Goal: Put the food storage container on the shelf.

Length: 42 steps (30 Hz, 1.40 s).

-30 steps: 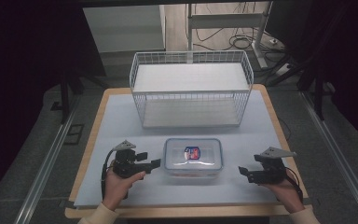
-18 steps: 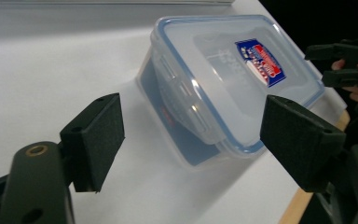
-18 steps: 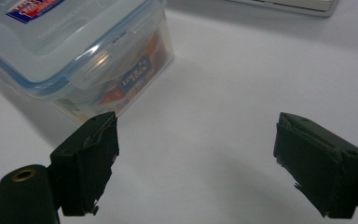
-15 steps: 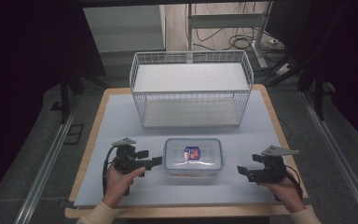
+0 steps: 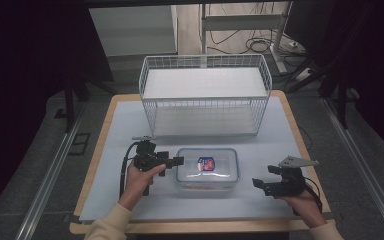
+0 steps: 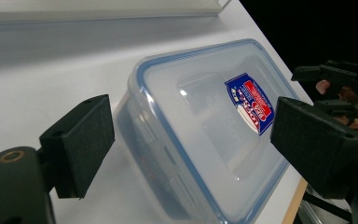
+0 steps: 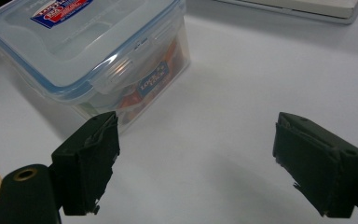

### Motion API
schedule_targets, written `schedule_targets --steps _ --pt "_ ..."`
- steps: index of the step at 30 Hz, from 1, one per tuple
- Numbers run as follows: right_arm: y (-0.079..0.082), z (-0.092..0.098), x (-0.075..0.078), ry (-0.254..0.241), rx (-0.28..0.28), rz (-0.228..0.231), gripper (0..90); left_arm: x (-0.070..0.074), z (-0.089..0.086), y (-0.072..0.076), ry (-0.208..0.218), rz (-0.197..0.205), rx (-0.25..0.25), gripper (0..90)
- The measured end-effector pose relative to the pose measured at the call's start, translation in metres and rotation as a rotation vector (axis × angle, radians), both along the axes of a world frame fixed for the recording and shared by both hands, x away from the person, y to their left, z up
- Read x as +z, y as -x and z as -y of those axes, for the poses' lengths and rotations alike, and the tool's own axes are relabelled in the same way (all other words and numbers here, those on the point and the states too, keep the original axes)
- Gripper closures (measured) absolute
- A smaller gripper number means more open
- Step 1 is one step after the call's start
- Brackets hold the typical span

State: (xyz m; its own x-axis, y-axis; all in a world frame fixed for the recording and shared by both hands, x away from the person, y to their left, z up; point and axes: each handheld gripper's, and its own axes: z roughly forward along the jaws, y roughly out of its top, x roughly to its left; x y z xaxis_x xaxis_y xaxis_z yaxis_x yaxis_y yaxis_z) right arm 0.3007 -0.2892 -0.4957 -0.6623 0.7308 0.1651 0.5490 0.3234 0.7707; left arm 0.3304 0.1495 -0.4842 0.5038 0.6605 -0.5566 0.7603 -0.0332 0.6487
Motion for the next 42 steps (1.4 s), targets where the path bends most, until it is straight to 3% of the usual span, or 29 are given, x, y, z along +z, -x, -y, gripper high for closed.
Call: schedule_targets --steps 13,18,29,37,41,42 --pt "0.0 0.0 -0.002 0.019 0.004 0.003 14.2 -0.026 0.002 0.003 -0.006 -0.088 -0.052 13.4" --pt "0.0 0.0 -0.003 0.02 0.004 0.0 14.2 -0.033 0.006 0.001 0.028 -0.127 -0.076 16.3" --pt "0.0 -0.002 -0.004 0.029 0.009 -0.004 14.3 -0.037 0.007 -0.002 0.068 -0.154 -0.097 22.7" --pt "-0.003 -0.006 -0.001 -0.03 0.027 -0.041 13.8 -0.037 0.007 -0.003 0.078 -0.164 -0.106 25.7" --pt "-0.008 -0.014 0.003 -0.077 0.051 -0.078 12.8 -0.037 0.006 -0.003 0.082 -0.166 -0.107 26.7" --pt "-0.011 -0.02 0.006 -0.109 0.06 -0.106 12.3 -0.037 0.006 -0.003 0.085 -0.169 -0.105 27.0"
